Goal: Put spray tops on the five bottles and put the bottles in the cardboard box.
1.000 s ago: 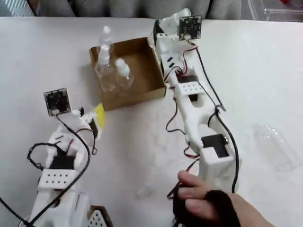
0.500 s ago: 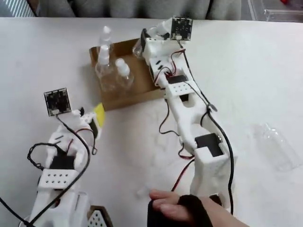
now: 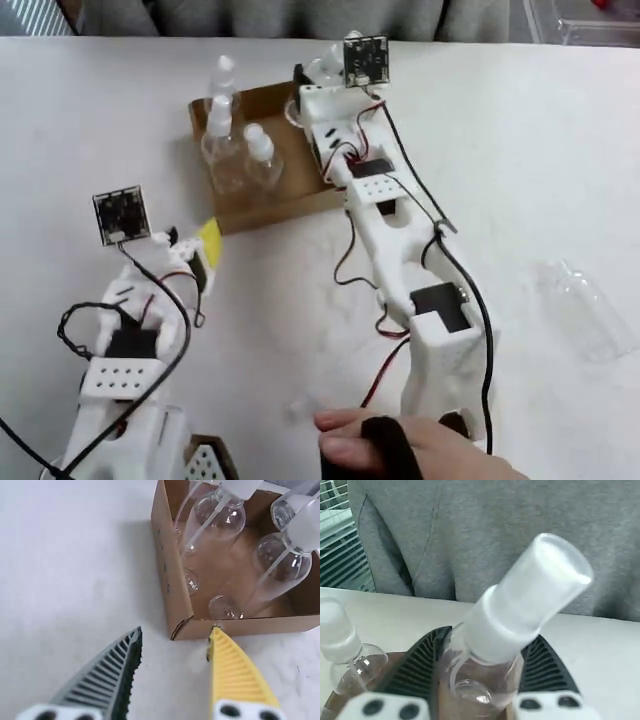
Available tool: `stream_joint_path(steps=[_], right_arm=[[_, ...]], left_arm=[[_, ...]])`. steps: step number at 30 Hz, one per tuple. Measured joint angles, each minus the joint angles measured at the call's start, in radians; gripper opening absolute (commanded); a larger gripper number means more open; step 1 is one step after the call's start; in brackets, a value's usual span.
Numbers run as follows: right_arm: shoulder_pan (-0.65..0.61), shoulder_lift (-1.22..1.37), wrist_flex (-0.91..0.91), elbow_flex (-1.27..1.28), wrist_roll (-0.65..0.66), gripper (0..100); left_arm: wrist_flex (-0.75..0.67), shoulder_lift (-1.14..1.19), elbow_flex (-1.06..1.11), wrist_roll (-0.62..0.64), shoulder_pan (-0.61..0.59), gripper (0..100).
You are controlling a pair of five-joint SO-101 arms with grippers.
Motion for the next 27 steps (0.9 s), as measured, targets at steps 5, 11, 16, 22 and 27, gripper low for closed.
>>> stream_joint_path(steps=[5, 11, 16, 22, 27], right_arm=[[-0.006, 0.037, 0.0, 0.0, 0.006, 1.7], [-0.008, 0.095, 0.0, 0.0, 0.009, 1.7], [-0.008, 0.1, 0.0, 0.0, 0.009, 1.7], [-0.014, 0.1, 0.0, 0.0, 0.123, 1.7], [-0.018, 0.129, 0.0, 0.0, 0.207, 1.8]], left_arm=[[0.0, 0.0, 0.0, 0.0, 0.0, 21], [0.0, 0.0, 0.0, 0.0, 0.0, 21], [0.0, 0.0, 0.0, 0.0, 0.0, 21], [0.0, 0.0, 0.0, 0.0, 0.0, 21], [0.0, 0.0, 0.0, 0.0, 0.0, 21]])
